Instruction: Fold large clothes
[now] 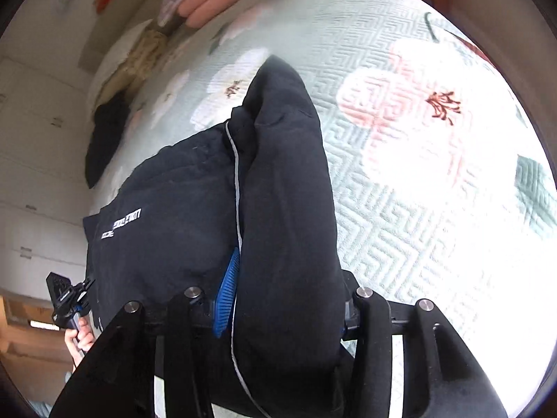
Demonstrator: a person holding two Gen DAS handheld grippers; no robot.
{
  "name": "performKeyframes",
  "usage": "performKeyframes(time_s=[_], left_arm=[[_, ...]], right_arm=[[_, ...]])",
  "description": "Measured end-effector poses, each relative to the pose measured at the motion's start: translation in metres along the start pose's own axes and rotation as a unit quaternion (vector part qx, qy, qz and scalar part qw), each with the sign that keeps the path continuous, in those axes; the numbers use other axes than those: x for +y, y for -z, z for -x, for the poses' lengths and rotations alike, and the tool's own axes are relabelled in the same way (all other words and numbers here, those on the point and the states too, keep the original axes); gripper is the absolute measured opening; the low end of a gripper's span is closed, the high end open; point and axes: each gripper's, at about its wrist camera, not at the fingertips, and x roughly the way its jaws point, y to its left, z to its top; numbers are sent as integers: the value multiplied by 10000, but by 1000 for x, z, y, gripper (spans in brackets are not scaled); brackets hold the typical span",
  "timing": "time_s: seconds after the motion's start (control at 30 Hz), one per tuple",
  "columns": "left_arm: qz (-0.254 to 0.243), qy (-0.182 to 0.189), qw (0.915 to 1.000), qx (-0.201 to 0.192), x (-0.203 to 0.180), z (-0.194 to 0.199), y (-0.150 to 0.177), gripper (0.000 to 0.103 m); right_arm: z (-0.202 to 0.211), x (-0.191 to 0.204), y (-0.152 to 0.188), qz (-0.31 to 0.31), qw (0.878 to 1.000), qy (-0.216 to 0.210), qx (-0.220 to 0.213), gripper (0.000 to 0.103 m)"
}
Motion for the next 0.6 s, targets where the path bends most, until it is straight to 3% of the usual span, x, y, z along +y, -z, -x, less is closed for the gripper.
performKeyframes(time_s=[0.07,0.1,0.13,0.17,0.2,0.23,0.27,0.3,0.47,0.6], left_arm=[[-156,46,9999,32,-19,-3,-3,38],[-243,-2,9997,68,-25,-8,-6,59],[-322,-19,9994,160,-31,-17,-11,66],[-361,-67,9991,205,-33,-17,-14,66],[-449,-223,9984,248,-36,-26,-19,64],[-538,-384,9975,253,-37,-33,-23,39],[-573,-466,9968,296,-41,-32,-23,19],[-600,-575,9959,364,-41,-37,-25,9],[-1060,-334,9924,-523,-76,20,-7,7],[-1031,-376,9910,-760,-76,56,2,7]], right_arm=[[-4,2,-6,189,9998,13,43,51],[-7,-1,-9,263,9996,79,73,52],[-11,-3,-14,308,9993,165,108,52],[-14,-5,-20,330,9992,186,143,52],[-21,-5,-23,353,9989,221,192,50],[-23,-6,-28,395,9985,296,219,37],[-25,-5,-29,449,9983,328,183,23],[-21,-1,-28,509,9981,345,60,21],[26,33,-13,897,9946,251,-459,17],[32,57,-25,1277,9902,317,-475,17]])
